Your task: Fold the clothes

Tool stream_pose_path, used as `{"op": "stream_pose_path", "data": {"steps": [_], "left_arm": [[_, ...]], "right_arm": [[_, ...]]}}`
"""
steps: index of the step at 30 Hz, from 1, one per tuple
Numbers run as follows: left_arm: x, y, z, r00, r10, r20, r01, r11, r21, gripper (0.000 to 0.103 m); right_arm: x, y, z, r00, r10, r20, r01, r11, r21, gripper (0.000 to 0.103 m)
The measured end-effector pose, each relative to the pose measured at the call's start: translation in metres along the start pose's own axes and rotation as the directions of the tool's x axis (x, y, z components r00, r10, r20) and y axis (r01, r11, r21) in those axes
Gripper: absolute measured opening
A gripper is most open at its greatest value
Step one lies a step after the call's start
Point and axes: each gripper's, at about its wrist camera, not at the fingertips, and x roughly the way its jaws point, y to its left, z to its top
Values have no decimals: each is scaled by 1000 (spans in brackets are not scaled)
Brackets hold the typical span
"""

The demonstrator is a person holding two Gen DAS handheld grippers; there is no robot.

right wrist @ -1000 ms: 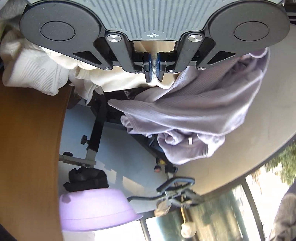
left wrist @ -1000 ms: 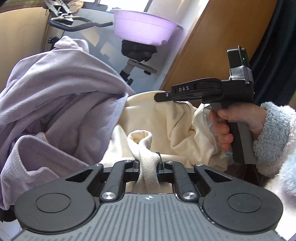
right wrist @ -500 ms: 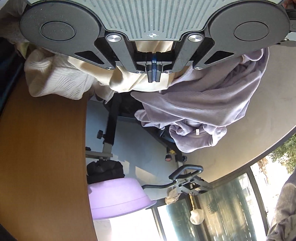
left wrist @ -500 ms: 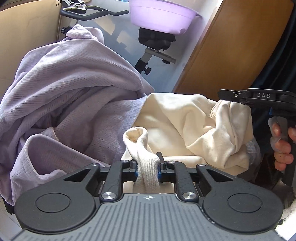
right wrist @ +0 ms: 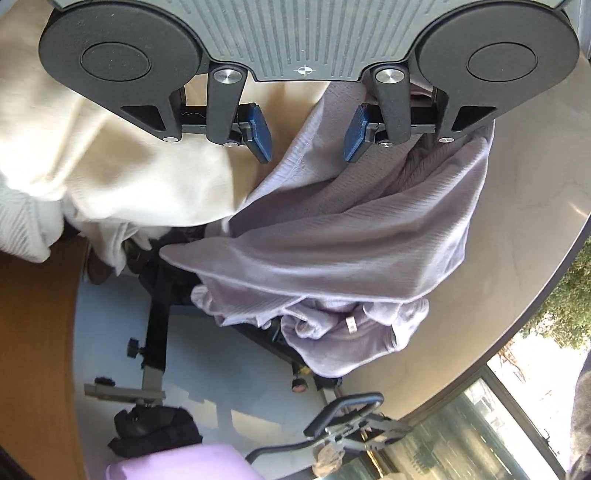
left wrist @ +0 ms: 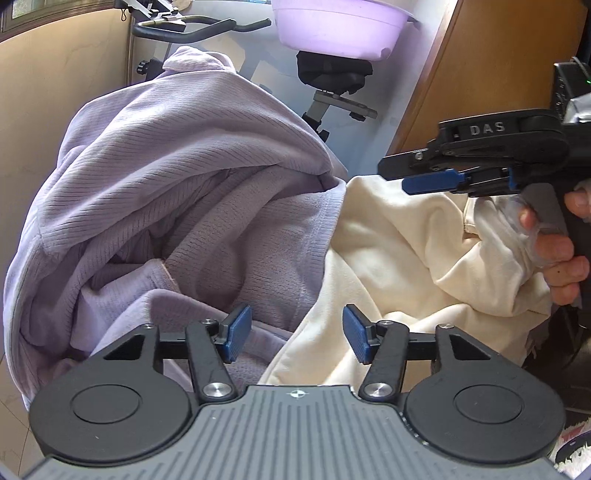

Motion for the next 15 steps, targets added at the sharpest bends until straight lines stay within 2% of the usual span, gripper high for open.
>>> {"op": "stream_pose_path", "data": {"steps": [3,4,5,6,8,11,15], "left_arm": [[-1,13,0,1000,24,-1,-24,1000,1,63],[-2,17,0,1000,24,-1,-24,1000,0,63],[-1,20,1,1000,17,0,-17,1000,-4,63],[-1,23,3,1000,10,1,-10,1000,-8,64],[-1,30,5,1000,-4,4,4,1000,-15,65],[4,31,13,1000,-21,18,21,1000,1,69],[18,25,34,997,-40,61,37,998,44,74]], "right_arm": [[40,2,5,997,-56,-59,57,998,22,42],[50,2,7,995,-74,-70,76,997,28,35],[53,4,9,995,-76,-65,79,996,38,11],[53,7,11,996,-72,-57,75,996,42,5],[45,20,19,999,-26,-24,26,1000,13,4],[32,51,27,1000,28,9,-27,994,-103,3],[23,73,38,994,108,20,-104,985,-138,3]]}}
